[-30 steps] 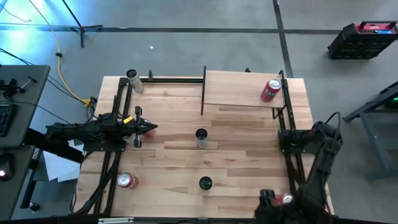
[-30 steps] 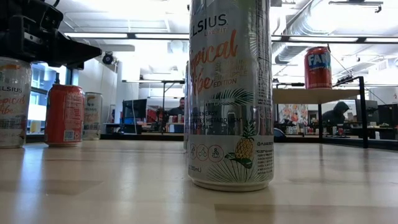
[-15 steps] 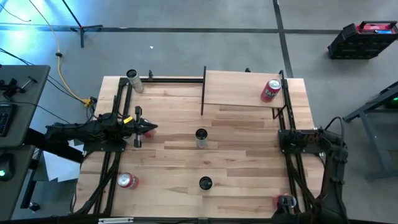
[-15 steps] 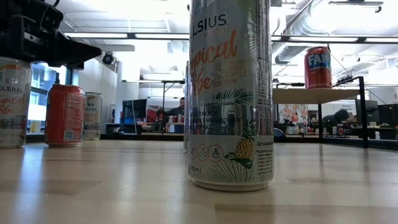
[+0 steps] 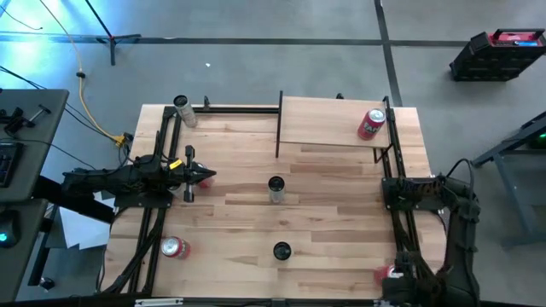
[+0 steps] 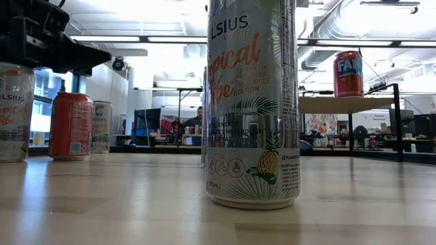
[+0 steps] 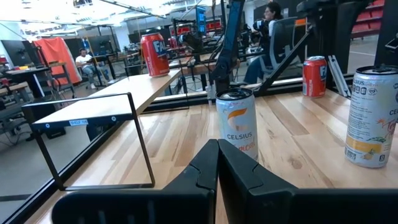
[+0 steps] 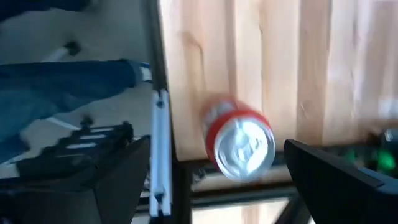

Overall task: Place canned beverage on shelf
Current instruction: Put the orange soda can on the shelf aligned with the other orange soda can

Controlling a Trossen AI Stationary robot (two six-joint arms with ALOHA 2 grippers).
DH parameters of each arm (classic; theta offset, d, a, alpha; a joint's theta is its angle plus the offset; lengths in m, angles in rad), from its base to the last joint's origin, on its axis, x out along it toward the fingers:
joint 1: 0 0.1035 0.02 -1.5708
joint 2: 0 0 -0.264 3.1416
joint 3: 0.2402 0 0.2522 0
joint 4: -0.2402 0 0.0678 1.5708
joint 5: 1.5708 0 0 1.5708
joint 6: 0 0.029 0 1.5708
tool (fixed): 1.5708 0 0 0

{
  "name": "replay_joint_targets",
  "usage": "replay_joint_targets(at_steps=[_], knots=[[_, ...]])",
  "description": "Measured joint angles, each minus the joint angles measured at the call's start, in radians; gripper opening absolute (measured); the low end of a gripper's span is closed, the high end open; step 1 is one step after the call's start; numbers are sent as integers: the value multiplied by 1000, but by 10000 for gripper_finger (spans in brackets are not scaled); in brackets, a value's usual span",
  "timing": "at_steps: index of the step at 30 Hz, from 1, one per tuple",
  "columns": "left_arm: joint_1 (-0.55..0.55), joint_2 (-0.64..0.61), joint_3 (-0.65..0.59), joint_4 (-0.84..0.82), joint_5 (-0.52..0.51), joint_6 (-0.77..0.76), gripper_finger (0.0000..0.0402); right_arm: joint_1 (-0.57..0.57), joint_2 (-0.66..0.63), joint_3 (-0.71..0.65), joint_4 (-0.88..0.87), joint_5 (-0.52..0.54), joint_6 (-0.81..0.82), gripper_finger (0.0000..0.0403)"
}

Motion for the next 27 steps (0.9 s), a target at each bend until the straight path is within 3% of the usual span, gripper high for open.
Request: replay_joint_targets(at_steps=[6,17,27], knots=[[0,0,0,0,0,0,3,8,-70,-110,1,21,77,355],[0,0,0,0,0,0,3,15,-165,-358,200,-69,147,359],[0,0,0,0,0,0,3,9,-168,-375,236,-68,128,389]])
